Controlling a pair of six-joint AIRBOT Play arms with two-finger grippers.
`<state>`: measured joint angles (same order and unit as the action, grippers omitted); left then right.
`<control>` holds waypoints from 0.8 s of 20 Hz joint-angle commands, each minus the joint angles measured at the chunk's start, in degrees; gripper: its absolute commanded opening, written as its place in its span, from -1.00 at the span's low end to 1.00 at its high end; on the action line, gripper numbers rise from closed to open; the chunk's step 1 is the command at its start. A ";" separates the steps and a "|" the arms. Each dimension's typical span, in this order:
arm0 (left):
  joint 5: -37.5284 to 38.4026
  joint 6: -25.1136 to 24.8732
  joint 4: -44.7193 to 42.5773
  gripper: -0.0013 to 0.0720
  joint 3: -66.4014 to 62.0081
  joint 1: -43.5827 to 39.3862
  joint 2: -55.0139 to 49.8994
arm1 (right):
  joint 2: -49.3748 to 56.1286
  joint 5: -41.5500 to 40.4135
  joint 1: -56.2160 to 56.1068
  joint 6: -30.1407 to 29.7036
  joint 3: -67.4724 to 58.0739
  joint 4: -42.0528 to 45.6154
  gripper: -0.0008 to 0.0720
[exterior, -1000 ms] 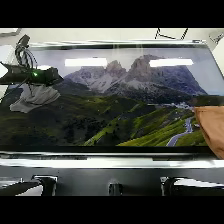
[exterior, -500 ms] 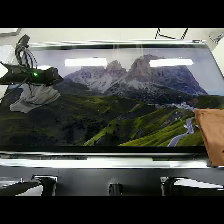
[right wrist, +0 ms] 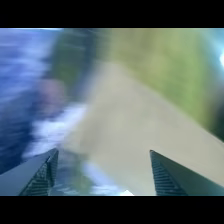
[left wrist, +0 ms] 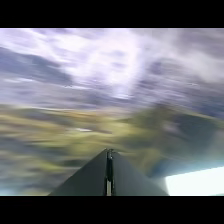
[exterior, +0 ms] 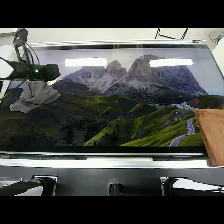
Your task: Fold the clothes and pants, and hang the long-sleeved shirts on hangers.
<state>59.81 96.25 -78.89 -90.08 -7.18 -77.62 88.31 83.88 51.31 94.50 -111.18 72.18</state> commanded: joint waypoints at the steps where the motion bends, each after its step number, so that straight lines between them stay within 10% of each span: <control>1: 6.21 10.49 -19.23 -0.40 -0.98 -1.51 -3.28 | -0.50 4.24 -17.27 -0.70 -0.68 2.43 0.82; 2: 12.26 10.47 -17.09 0.62 -0.85 -1.25 -5.16 | -0.50 7.17 -21.59 -0.70 3.23 3.26 0.84; 3: 18.53 7.78 -13.90 0.95 -0.20 -1.07 -6.88 | -0.52 9.42 -25.03 -1.16 7.54 2.89 0.88; 5: 23.10 1.36 -7.82 0.95 4.68 -1.16 -7.56 | -0.74 10.67 -30.67 -2.91 14.97 2.64 0.88; 16: 13.16 1.27 -6.14 0.96 12.07 -2.54 -2.91 | -1.42 6.16 -36.46 -1.75 19.12 7.15 0.87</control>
<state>73.25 97.69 -85.21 -78.37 -9.61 -80.49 86.94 89.97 15.38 92.82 -92.36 78.85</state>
